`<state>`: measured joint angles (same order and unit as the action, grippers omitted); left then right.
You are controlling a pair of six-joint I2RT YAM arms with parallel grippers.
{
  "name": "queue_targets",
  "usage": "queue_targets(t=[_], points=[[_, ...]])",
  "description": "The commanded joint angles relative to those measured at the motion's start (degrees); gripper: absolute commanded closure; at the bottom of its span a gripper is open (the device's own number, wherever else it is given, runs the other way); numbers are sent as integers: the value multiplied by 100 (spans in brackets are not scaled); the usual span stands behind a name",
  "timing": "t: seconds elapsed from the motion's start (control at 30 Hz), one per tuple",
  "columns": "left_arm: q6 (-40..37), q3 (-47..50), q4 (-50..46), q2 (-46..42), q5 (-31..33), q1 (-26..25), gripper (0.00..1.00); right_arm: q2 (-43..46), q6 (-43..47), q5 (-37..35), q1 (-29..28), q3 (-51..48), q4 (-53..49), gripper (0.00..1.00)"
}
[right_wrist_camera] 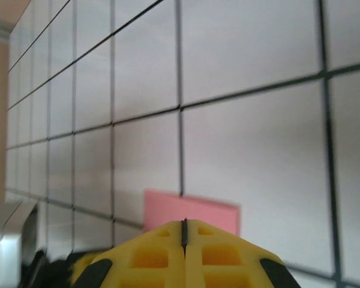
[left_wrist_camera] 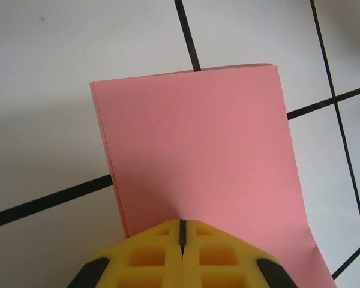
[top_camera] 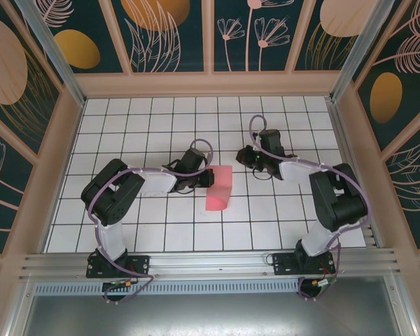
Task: Fold a paper plane with a square sheet of paper (pick it up from the middle)
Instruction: Fold the square sheet of paper in half at the center of the table.
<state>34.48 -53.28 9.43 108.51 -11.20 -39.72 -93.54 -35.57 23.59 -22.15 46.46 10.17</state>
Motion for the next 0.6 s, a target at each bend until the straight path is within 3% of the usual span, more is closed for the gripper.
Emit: queue_targets(t=[0.0, 0.27, 0.57], points=[[-288, 292, -1418, 619, 1117, 172, 100, 259, -231, 307, -341, -391, -148, 100], [-92, 366, -1267, 605, 964, 169, 100, 74, -538, 486, -886, -598, -21, 100], [84, 397, -1194, 654, 931, 172, 100, -163, -590, 590, -1094, -891, 59, 100]])
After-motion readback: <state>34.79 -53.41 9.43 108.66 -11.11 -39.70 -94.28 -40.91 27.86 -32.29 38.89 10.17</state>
